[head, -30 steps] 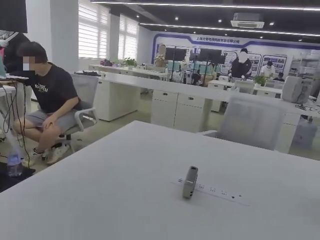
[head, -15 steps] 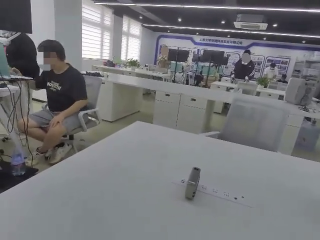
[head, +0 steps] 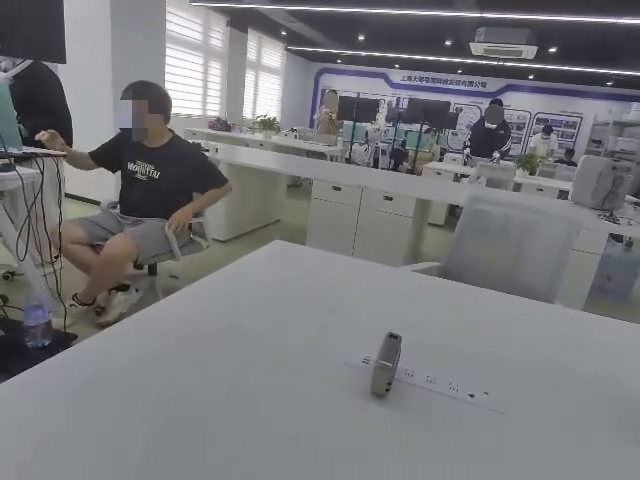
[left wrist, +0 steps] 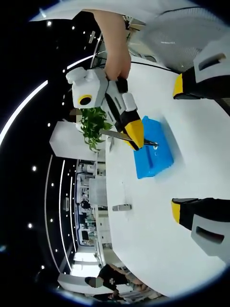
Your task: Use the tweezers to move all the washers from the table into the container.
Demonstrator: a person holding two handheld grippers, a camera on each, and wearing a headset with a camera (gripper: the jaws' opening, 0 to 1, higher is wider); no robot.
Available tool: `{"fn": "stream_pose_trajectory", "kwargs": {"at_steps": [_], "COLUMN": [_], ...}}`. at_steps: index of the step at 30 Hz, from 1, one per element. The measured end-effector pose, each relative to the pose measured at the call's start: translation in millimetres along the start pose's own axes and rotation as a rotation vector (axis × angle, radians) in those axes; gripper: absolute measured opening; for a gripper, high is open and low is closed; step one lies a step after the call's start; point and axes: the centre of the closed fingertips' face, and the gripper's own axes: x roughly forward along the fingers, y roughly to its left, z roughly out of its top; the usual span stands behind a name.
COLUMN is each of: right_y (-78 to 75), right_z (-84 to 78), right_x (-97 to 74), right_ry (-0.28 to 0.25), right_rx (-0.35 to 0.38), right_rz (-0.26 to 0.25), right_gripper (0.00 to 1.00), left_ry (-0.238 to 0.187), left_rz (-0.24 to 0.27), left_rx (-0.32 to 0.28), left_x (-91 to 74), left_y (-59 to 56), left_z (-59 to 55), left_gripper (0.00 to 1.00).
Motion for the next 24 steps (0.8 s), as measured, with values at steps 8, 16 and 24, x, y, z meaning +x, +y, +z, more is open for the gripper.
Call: {"fn": "stream_pose_trajectory", "kwargs": {"at_steps": [8,16,24], "right_y": [-33.4,-67.3,-79.2], "right_z": [8.2,-26.4,-43.4], "right_x": [6.3,32.5,45.1], "right_ry": [-0.008,0.033,0.056], "right_rx": [0.006,0.266,0.353], "right_rz": [-0.041,-0.069,-0.092], "right_gripper": [0.03,0.03,0.03], "left_ry": [0.014,0.016,0.008], "left_rz": [-0.016,-0.016,-0.031], "left_rx": [0.002,-0.003,-0.022], "left_x": [1.3,2.0,2.2], "left_y": [-3.0,-2.9,-5.6], "left_z": [-2.7,-3.0,-1.5], "left_gripper": [0.85,0.85,0.86]}}
